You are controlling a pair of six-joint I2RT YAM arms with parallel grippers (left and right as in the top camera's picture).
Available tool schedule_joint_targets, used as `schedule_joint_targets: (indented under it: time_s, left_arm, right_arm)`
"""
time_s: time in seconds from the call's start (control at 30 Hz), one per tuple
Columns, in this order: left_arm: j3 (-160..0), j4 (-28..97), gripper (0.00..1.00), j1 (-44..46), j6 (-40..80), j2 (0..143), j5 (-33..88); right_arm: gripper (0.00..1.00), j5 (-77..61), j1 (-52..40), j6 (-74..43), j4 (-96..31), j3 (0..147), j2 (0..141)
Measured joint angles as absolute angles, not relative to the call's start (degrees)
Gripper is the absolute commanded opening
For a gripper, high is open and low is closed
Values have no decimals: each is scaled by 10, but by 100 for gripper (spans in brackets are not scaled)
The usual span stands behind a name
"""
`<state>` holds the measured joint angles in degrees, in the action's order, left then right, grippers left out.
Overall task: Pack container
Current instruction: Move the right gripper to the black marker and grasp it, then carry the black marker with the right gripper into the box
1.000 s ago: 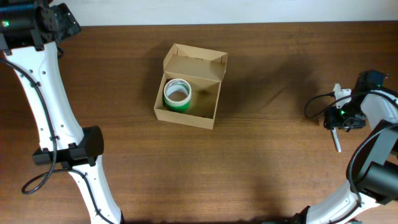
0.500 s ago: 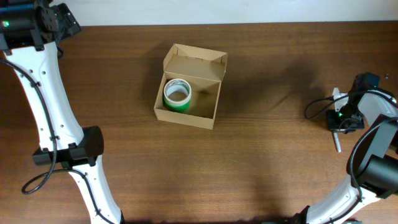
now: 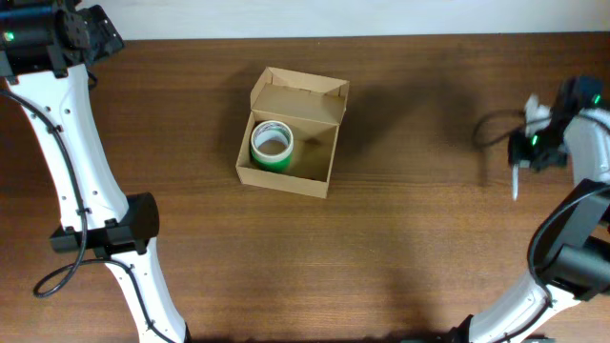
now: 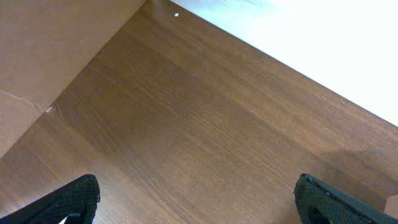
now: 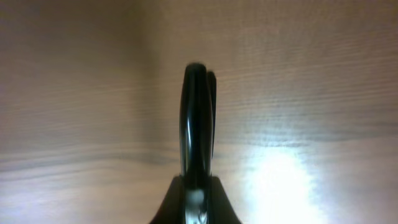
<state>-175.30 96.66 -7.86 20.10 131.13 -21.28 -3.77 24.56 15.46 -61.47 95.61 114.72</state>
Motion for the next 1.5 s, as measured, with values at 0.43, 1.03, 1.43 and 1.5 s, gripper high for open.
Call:
schedule_joint_targets:
  time_s: [0.43, 1.03, 1.43, 1.5]
  left_arm:
    - [-1753, 966, 100, -79, 201, 1311, -213]
    - [-1753, 966, 100, -79, 201, 1311, -213]
    - [-1753, 966, 100, -79, 201, 1311, -213]
    - [-1753, 966, 100, -79, 201, 1311, -213]
  right_arm:
    - [4, -85, -83, 145, -857, 1423, 1131]
    - [4, -8, -403, 387, -822, 1406, 1329]
    - [4, -14, -401, 397, -808, 1406, 1382]
    - [4, -21, -401, 397, -808, 1406, 1386]
